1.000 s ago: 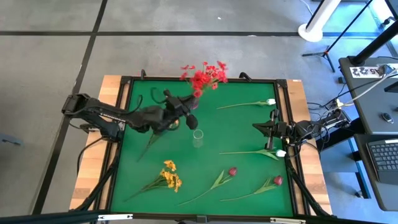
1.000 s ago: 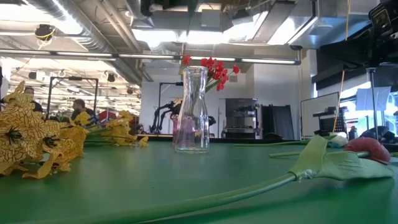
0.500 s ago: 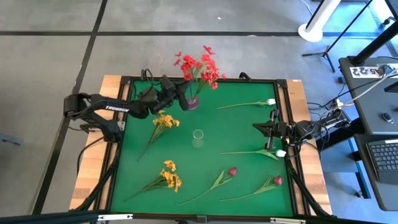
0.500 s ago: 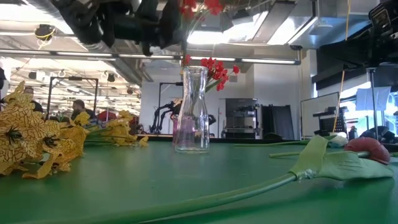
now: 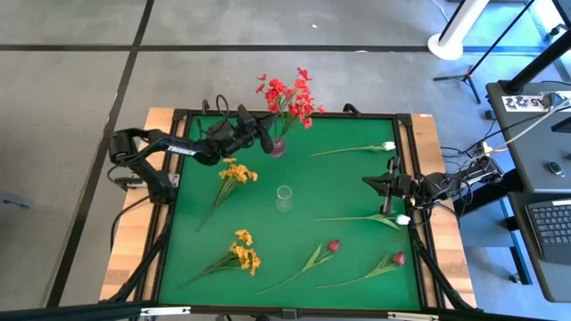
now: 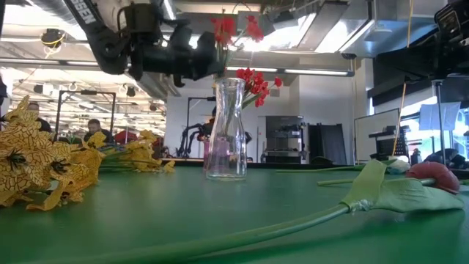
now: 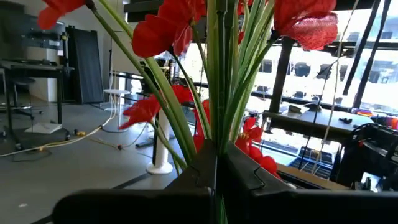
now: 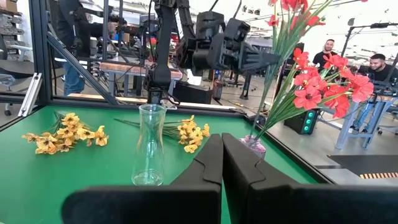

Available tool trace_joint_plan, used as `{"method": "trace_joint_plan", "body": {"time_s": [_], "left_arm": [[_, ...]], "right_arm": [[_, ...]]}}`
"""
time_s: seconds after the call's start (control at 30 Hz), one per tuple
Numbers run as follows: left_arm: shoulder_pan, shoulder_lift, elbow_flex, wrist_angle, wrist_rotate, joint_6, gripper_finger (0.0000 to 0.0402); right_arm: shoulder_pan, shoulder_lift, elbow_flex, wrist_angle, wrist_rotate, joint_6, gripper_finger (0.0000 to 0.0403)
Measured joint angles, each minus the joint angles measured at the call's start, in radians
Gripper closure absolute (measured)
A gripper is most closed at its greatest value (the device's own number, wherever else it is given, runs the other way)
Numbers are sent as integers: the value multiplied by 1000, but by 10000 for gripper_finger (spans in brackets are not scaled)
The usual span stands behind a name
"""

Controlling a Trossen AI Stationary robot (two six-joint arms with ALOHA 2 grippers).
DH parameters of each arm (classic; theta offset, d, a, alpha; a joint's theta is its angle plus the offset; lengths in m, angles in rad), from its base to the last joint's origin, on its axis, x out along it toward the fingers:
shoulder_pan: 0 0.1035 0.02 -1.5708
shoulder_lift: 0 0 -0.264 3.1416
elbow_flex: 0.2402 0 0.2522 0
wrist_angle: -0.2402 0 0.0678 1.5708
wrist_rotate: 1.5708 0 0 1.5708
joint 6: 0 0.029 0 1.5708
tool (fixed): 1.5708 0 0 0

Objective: Sort flowers into vase by color
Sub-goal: Put the red flowers into the violet vase

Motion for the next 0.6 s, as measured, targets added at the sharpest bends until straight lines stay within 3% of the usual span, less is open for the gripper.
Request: {"method": "trace_joint_plan", "body": {"time_s": [0.27, 0.6], "left_arm": [[14, 51, 0, -4, -23, -1, 397], [-67, 44, 20, -96, -76, 56, 320]], "right_arm": [[0, 0, 0, 0, 0, 0, 402], [0, 0, 0, 0, 0, 0, 402]]}}
